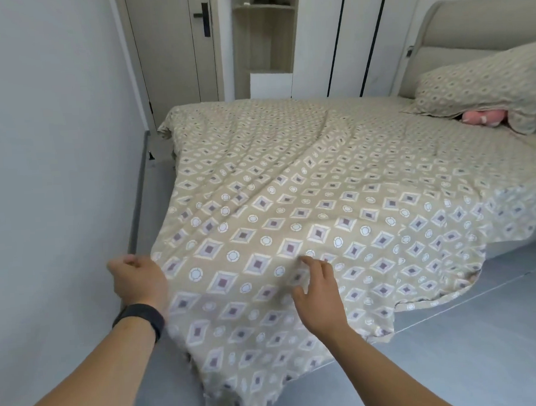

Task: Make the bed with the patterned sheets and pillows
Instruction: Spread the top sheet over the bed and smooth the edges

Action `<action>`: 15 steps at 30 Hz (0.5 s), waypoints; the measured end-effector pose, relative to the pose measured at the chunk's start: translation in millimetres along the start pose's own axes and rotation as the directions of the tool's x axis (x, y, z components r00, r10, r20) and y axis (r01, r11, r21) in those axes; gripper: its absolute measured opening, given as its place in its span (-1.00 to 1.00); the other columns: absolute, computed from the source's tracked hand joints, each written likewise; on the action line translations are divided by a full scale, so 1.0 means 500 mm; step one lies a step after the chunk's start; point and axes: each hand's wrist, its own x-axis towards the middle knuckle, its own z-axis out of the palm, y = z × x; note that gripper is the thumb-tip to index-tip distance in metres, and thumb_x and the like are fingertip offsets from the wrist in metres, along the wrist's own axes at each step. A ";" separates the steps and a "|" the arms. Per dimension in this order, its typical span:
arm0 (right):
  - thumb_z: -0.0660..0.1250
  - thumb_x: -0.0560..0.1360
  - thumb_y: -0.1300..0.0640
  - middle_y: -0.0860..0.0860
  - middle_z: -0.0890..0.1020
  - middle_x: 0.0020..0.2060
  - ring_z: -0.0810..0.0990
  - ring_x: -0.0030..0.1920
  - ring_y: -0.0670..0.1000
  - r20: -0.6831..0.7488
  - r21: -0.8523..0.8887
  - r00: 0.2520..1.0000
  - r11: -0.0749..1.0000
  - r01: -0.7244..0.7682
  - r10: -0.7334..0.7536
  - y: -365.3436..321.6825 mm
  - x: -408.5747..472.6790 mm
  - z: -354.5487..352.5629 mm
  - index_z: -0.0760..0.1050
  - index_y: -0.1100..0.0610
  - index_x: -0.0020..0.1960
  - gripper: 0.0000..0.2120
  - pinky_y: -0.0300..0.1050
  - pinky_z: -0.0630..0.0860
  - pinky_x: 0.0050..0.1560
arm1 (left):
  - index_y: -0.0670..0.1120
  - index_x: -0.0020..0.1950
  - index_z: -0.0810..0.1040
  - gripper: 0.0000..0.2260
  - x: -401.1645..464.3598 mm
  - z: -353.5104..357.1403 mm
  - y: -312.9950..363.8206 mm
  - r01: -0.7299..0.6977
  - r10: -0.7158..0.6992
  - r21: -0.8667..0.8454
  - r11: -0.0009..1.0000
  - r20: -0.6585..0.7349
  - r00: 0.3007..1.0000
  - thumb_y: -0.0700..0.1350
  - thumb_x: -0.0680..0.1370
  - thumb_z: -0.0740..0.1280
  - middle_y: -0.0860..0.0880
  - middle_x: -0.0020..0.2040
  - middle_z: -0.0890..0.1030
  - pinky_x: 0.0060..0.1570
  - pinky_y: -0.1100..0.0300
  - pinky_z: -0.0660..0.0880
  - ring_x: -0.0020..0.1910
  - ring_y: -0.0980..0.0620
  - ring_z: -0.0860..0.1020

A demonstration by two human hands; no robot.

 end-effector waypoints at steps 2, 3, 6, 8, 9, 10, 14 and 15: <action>0.30 0.57 0.13 -0.08 0.27 0.42 0.43 0.34 0.00 0.020 0.013 1.000 1.000 -0.012 0.012 -0.005 -0.001 0.001 0.27 -0.07 0.49 -0.48 -0.20 0.41 0.11 | -0.16 0.10 0.54 -0.55 -0.007 -0.002 -0.029 0.086 -0.095 0.044 0.995 0.284 0.954 0.20 0.47 0.27 -0.14 -0.06 0.64 0.01 -0.05 0.54 -0.05 -0.21 0.62; 0.29 0.57 0.13 -0.07 0.27 0.41 0.44 0.34 -0.01 0.028 0.022 0.999 1.000 -0.019 0.019 -0.005 0.000 0.002 0.27 -0.05 0.49 -0.48 -0.20 0.42 0.11 | -0.12 0.07 0.60 -0.50 -0.007 0.003 -0.044 0.161 -0.178 0.076 0.984 0.422 0.889 0.29 0.44 0.31 -0.11 -0.06 0.69 0.05 -0.08 0.57 -0.05 -0.19 0.65; 0.29 0.57 0.14 -0.06 0.28 0.39 0.49 0.26 -0.01 0.036 0.030 0.999 0.999 -0.020 0.019 -0.008 -0.004 0.001 0.31 -0.03 0.46 -0.52 -0.17 0.47 0.10 | -0.11 0.16 0.66 -0.68 -0.029 0.000 -0.031 0.407 -0.376 0.127 0.904 0.689 0.620 0.10 0.57 0.40 -0.16 0.04 0.72 0.07 -0.08 0.60 0.03 -0.20 0.68; 0.29 0.57 0.13 -0.06 0.28 0.38 0.52 0.20 -0.01 0.044 0.011 0.999 1.000 -0.015 0.014 -0.007 -0.008 0.000 0.32 -0.04 0.44 -0.54 -0.13 0.49 0.05 | -0.18 0.21 0.61 -0.71 -0.030 -0.001 -0.018 0.387 -0.350 0.078 0.919 0.615 0.706 -0.01 0.60 0.38 -0.21 0.04 0.69 0.06 -0.13 0.60 0.01 -0.24 0.66; 0.29 0.57 0.13 -0.07 0.27 0.38 0.52 0.18 -0.01 0.048 0.002 0.999 1.000 -0.011 0.011 -0.006 -0.008 -0.001 0.32 -0.04 0.45 -0.53 -0.10 0.51 0.05 | -0.21 0.23 0.57 -0.69 -0.024 -0.001 -0.013 0.304 -0.294 0.063 0.950 0.499 0.815 -0.02 0.61 0.35 -0.21 0.05 0.66 0.10 -0.15 0.59 0.02 -0.25 0.64; 0.29 0.57 0.12 -0.07 0.27 0.37 0.53 0.14 -0.01 0.054 -0.003 0.998 1.000 -0.012 0.012 -0.006 -0.009 0.000 0.31 -0.04 0.45 -0.53 -0.08 0.52 0.05 | -0.23 0.27 0.55 -0.66 -0.018 -0.008 -0.008 0.215 -0.223 0.061 0.975 0.338 0.914 -0.01 0.62 0.31 -0.21 0.10 0.63 0.16 -0.15 0.56 0.07 -0.27 0.61; 0.29 0.56 0.12 -0.09 0.29 0.32 0.57 -0.06 0.02 0.030 -0.018 0.999 1.000 -0.019 0.020 -0.002 -0.008 -0.008 0.33 -0.06 0.45 -0.53 0.02 0.55 -0.02 | -0.22 0.40 0.45 -0.63 -0.015 -0.004 -0.020 0.165 -0.168 0.094 0.982 0.025 0.985 -0.04 0.67 0.23 -0.25 0.34 0.54 0.29 -0.11 0.44 0.29 -0.31 0.51; 0.29 0.56 0.12 -0.08 0.30 0.31 0.58 -0.08 0.02 0.025 -0.022 0.999 0.999 -0.024 0.024 0.000 -0.008 -0.009 0.33 -0.05 0.44 -0.53 0.01 0.54 -0.03 | -0.22 0.44 0.42 -0.60 -0.014 0.001 -0.034 0.209 -0.216 0.124 0.970 0.042 0.976 -0.06 0.65 0.25 -0.25 0.36 0.52 0.31 -0.13 0.44 0.30 -0.31 0.51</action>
